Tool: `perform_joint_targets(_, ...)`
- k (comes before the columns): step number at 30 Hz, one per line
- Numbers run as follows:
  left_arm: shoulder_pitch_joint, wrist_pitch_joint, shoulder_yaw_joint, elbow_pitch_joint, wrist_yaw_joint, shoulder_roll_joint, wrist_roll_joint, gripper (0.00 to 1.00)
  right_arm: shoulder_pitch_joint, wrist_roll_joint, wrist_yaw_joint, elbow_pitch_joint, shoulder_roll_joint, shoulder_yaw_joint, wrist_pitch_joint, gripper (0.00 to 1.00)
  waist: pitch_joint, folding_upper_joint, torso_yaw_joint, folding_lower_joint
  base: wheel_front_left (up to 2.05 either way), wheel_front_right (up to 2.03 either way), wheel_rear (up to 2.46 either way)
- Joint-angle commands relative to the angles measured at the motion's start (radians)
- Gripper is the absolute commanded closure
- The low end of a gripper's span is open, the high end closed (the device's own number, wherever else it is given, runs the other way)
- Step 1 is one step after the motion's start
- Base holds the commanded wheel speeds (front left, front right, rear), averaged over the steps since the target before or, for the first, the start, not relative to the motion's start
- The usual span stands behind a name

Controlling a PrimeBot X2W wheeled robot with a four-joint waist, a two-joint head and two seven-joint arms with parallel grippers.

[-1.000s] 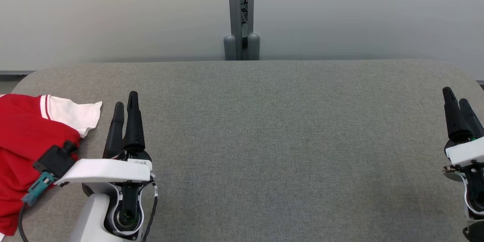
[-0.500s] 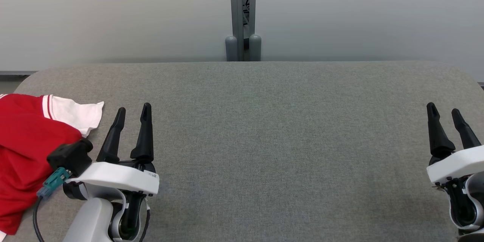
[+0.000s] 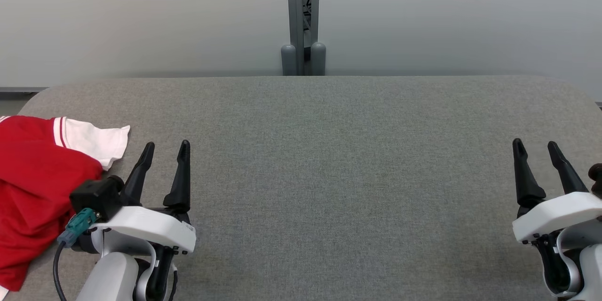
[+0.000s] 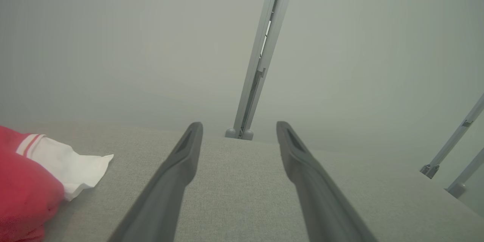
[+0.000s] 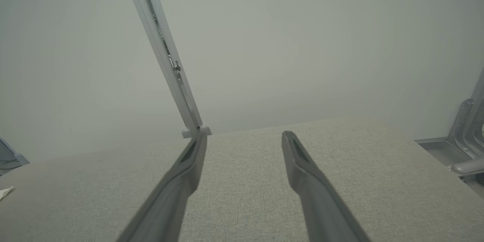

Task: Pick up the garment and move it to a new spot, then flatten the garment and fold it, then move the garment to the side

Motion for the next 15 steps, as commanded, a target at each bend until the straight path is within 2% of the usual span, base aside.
perform_joint_targets(1,0.001,0.001,0.004,-0.012,0.006,0.010,0.026,0.00,0.005,-0.027,0.005,-0.007,-0.008,0.006,-0.014,0.00,0.000,0.0000,0.000,0.0000,0.00,0.00,0.00)
perform_joint_targets(15,0.033,0.028,0.017,-0.032,0.026,0.018,0.118,0.00,0.037,-0.136,0.005,0.001,0.019,0.024,-0.070,0.00,0.001,0.0000,0.002,0.0000,0.00,0.00,0.00)
